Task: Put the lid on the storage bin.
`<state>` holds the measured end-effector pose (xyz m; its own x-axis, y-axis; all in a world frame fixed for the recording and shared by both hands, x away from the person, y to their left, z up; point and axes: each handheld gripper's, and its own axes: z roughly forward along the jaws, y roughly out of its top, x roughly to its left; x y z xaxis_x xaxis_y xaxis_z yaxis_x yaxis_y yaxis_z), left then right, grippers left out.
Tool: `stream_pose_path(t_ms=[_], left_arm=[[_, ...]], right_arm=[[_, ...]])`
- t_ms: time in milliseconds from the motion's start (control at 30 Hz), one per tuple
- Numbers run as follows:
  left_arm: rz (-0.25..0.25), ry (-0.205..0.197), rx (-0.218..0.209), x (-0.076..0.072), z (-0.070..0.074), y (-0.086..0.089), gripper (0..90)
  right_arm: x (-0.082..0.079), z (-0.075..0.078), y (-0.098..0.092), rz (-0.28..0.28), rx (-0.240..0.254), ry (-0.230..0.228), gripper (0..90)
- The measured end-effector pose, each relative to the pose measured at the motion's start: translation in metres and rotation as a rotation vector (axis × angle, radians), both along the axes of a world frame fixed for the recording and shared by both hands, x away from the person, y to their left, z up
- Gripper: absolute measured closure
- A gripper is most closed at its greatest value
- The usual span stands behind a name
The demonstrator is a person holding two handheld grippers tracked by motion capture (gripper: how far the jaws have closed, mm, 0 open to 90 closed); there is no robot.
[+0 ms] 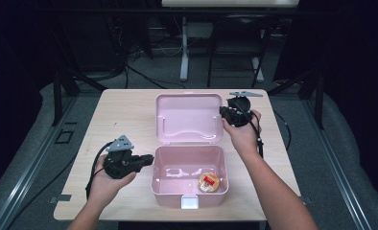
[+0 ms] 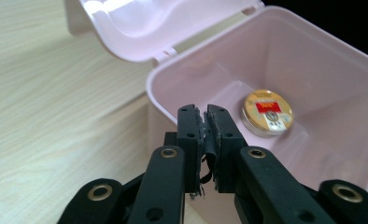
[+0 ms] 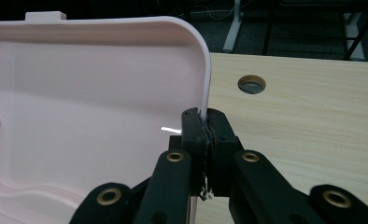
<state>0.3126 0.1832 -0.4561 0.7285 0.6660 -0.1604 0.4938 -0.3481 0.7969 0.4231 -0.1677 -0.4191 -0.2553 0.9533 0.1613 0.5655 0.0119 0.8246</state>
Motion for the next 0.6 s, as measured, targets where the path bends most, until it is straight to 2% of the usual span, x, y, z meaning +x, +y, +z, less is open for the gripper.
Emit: stream_pose_path(t_ms=[167, 233, 300, 333, 400, 600], left_arm=[[0.041, -0.027, -0.017, 0.009, 0.003, 0.001, 76.9], [0.067, -0.051, -0.004, 0.019, 0.006, 0.001, 74.9], [0.075, -0.055, -0.002, 0.023, 0.008, 0.002, 73.2], [0.097, -0.065, -0.008, 0.031, 0.011, 0.003, 72.5], [0.116, -0.066, -0.033, 0.04, 0.015, 0.004, 71.5], [0.141, -0.075, -0.046, 0.058, 0.024, 0.003, 70.1]], right_arm=[[0.0, 0.0, 0.002, 0.001, -0.004, 0.001, 87.7], [0.001, 0.0, 0.001, 0.001, 0.001, 0.002, 87.8], [0.001, 0.0, 0.001, 0.001, 0.005, 0.003, 87.7], [0.001, -0.001, 0.001, -0.001, 0.011, 0.001, 87.7], [0.001, -0.001, 0.001, 0.001, 0.009, 0.001, 87.7], [0.001, -0.001, 0.001, -0.001, 0.015, 0.0, 87.7]])
